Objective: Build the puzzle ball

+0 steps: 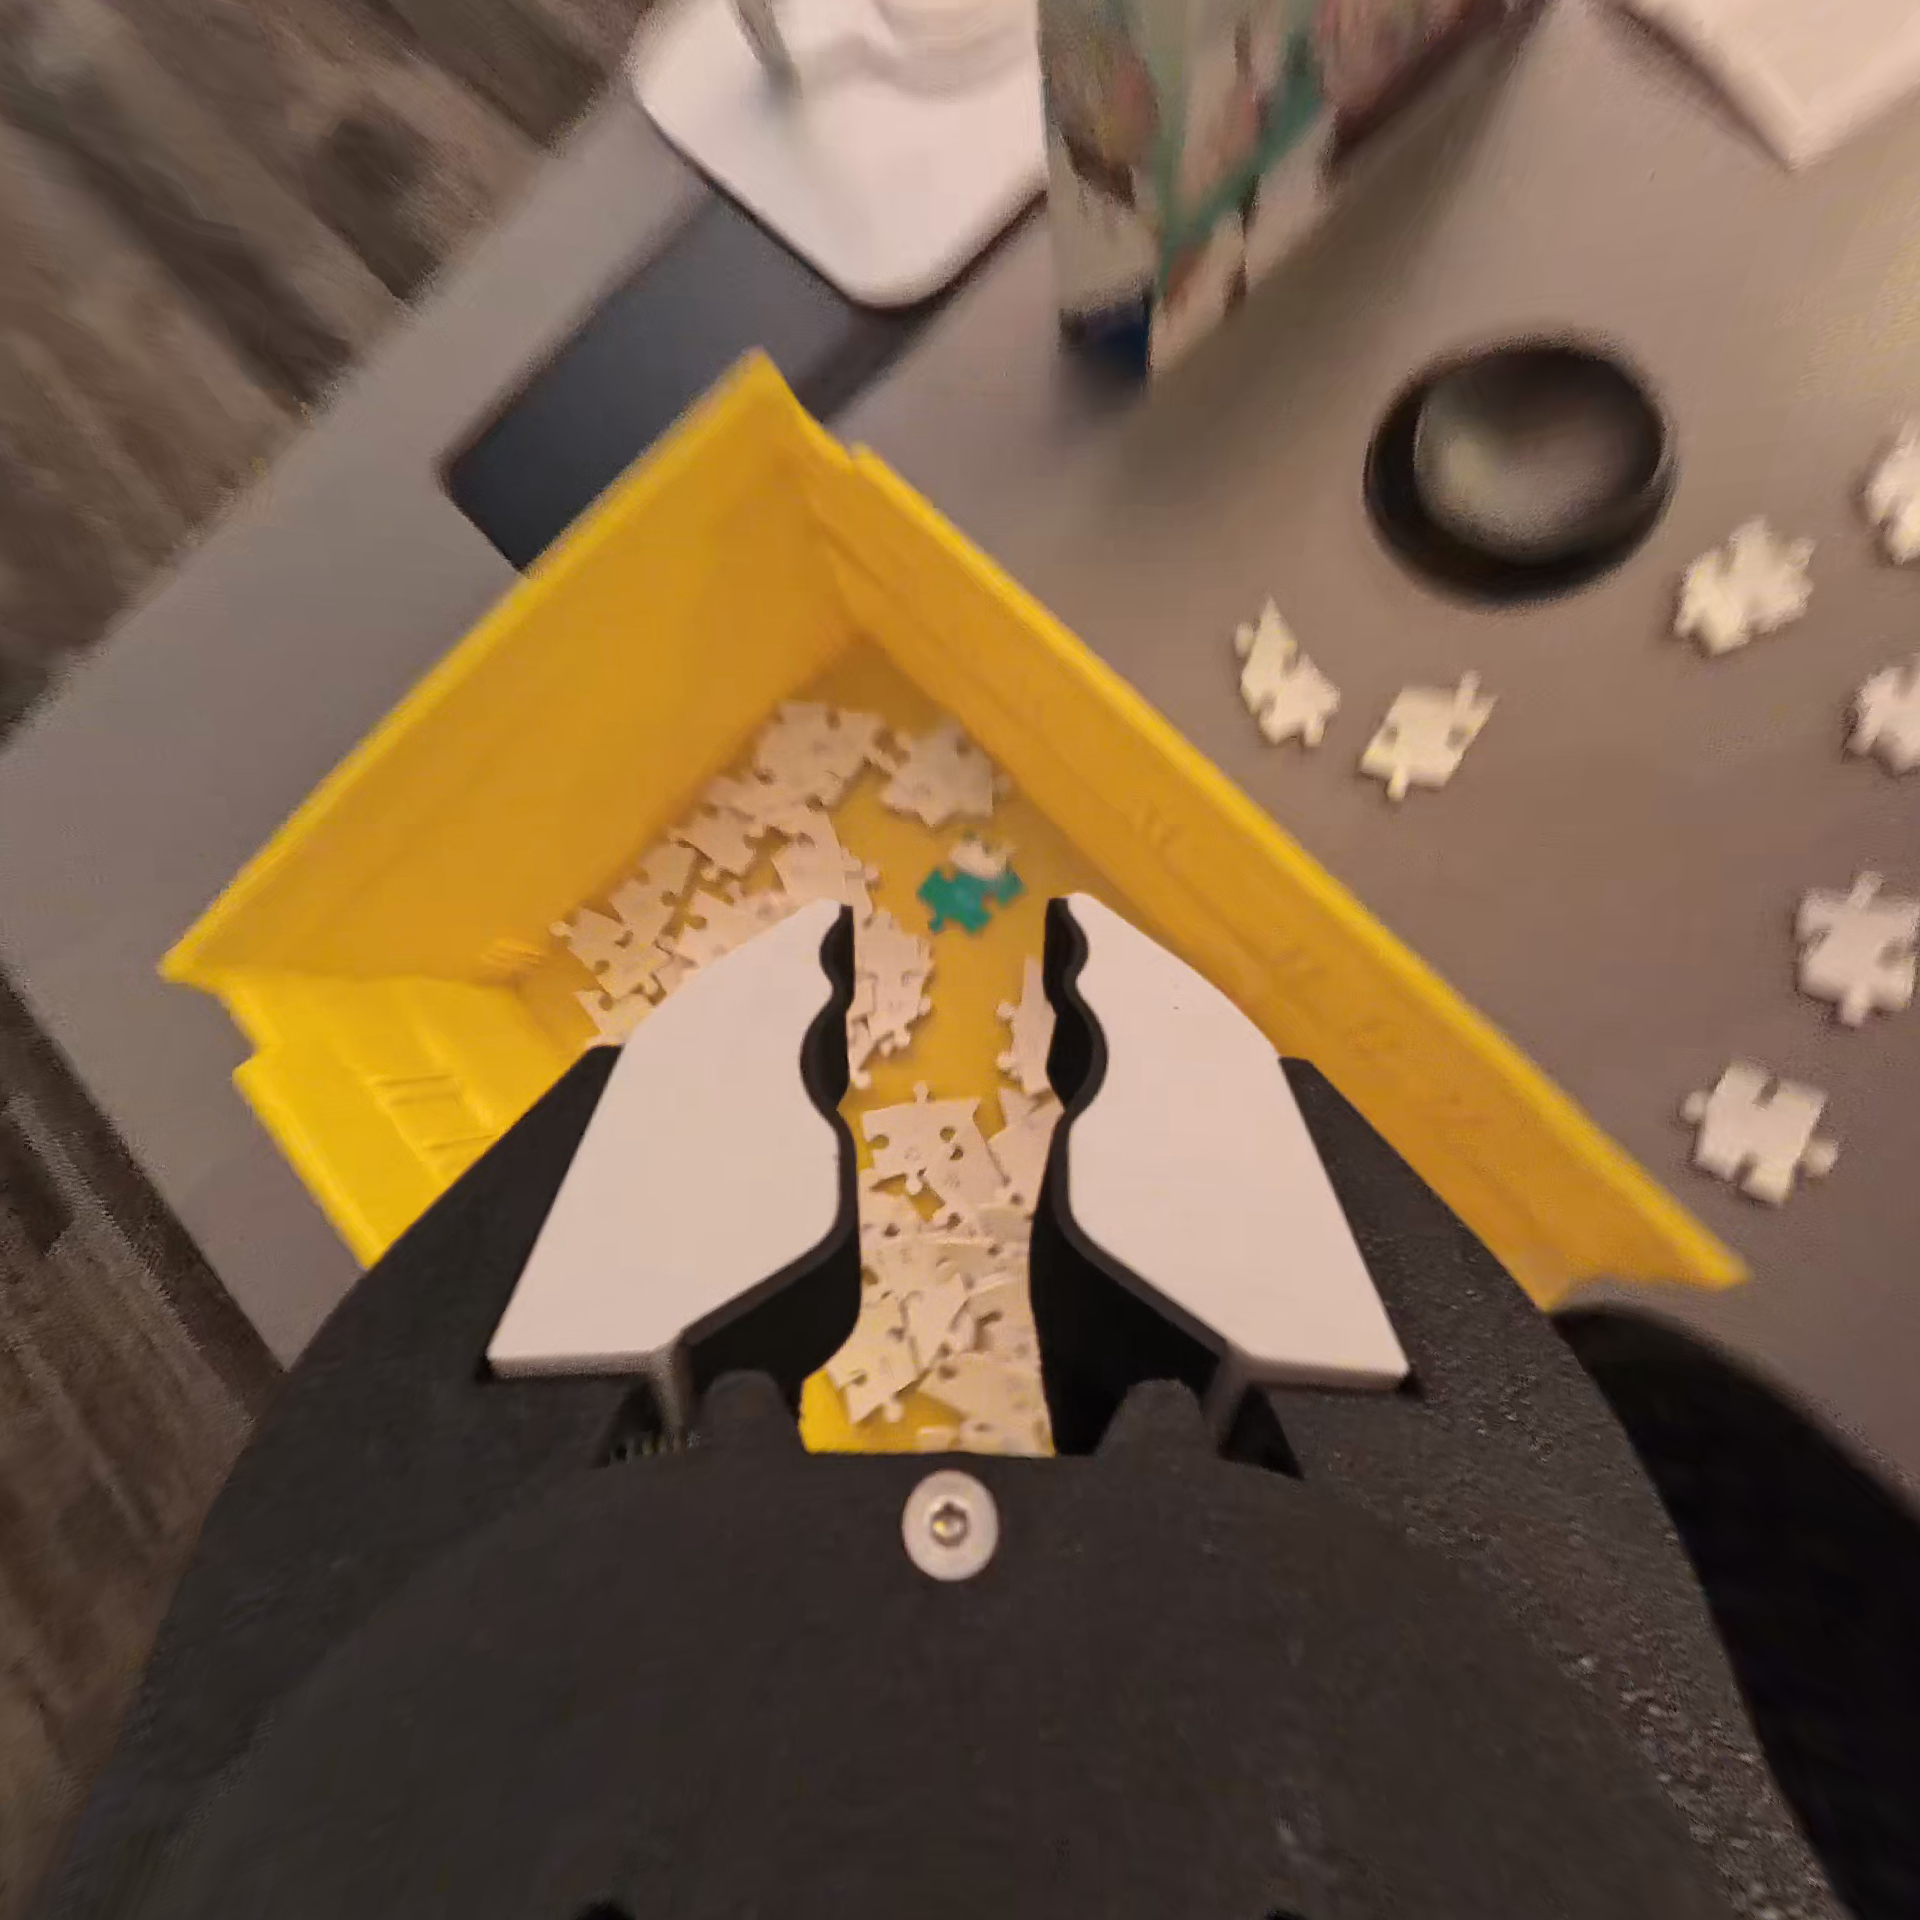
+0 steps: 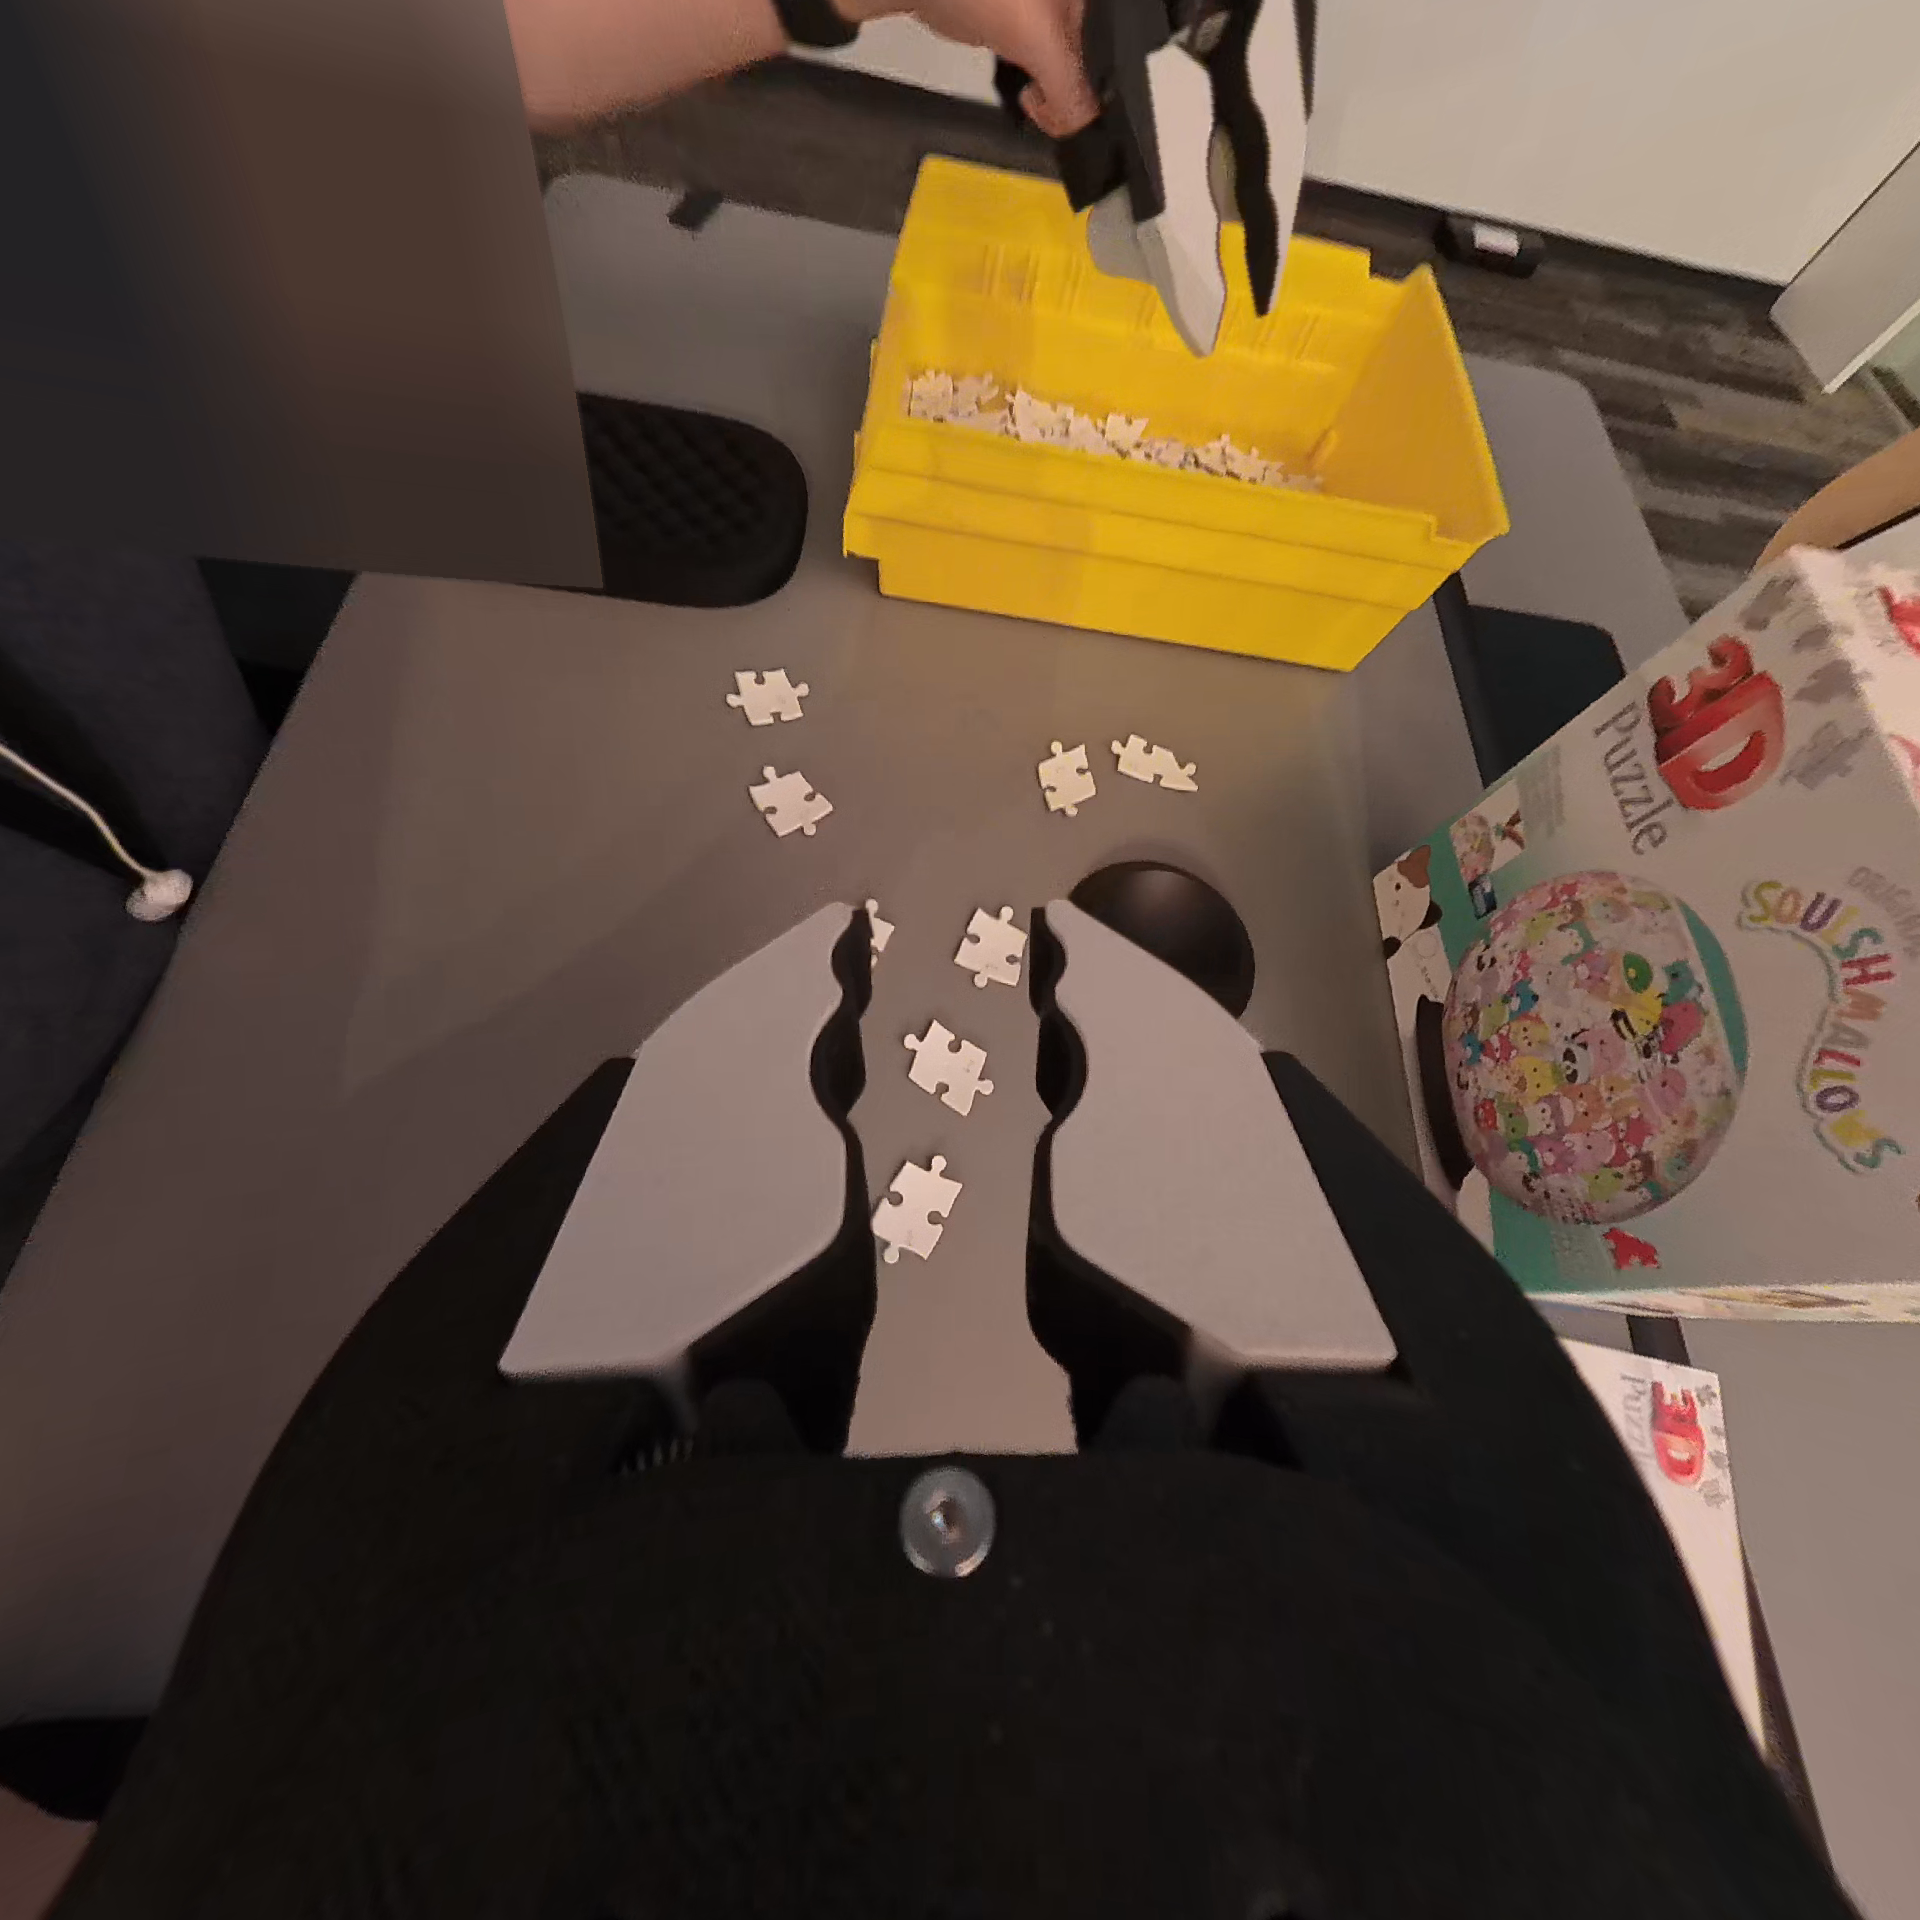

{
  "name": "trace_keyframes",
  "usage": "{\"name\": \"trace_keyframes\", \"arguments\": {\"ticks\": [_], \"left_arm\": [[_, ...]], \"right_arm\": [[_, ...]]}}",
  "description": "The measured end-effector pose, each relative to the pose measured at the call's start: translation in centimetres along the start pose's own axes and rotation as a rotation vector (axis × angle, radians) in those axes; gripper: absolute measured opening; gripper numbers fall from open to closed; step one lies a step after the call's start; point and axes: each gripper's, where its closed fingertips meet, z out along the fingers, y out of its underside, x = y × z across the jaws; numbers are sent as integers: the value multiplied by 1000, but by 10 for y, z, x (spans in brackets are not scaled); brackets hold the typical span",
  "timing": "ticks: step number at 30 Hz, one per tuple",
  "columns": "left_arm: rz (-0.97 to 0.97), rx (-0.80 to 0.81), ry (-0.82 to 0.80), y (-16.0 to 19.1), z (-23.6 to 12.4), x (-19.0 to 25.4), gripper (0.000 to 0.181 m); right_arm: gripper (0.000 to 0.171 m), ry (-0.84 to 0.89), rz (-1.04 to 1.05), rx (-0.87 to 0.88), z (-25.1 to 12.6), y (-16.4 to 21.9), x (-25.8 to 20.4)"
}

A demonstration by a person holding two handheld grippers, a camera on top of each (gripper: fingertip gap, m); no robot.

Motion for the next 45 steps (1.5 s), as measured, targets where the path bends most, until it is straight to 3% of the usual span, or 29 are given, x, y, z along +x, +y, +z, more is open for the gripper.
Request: {"name": "trace_keyframes", "arguments": {"ticks": [3, 6, 8, 15, 17, 19, 23, 27, 30, 33, 36, 40, 45], "left_arm": [[228, -98, 188, 22, 37, 11, 45], [380, -106, 240, 30, 63, 8, 48], [389, -144, 315, 35, 76, 10, 49], [534, -247, 331, 56, 108, 4, 47], [529, -251, 353, 55, 109, 5, 43], [516, -276, 376, 57, 109, 5, 27], [493, -259, 347, 55, 108, 2, 27], [416, -166, 252, 40, 88, -7, 27], [272, -32, 222, 17, 47, -10, 27], [91, 114, 374, -9, -7, 18, 27], [9, 148, 557, -30, -49, 67, 27], [-44, 39, 763, -46, -69, 143, 27], [-19, -52, 939, -62, -75, 214, 27]], "right_arm": [[30, -2, 26, -43, 9, 11, 5], [31, -8, 50, -65, 16, 18, 8], [31, -5, 64, -86, 20, 22, 10], [31, 9, 77, -118, 22, 30, 16], [31, 6, 82, -122, 23, 32, 16], [31, 7, 85, -132, 23, 35, 17], [31, 4, 77, -132, 21, 35, 16], [31, 3, 66, -115, 20, 30, 15], [31, 2, 51, -90, 23, 23, 13], [30, 38, 25, -31, 35, 7, 17], [30, 106, -50, 126, 56, -32, 18], [30, 173, -288, 296, 76, -84, -6], [29, 238, -515, 320, 78, -99, -33]]}}
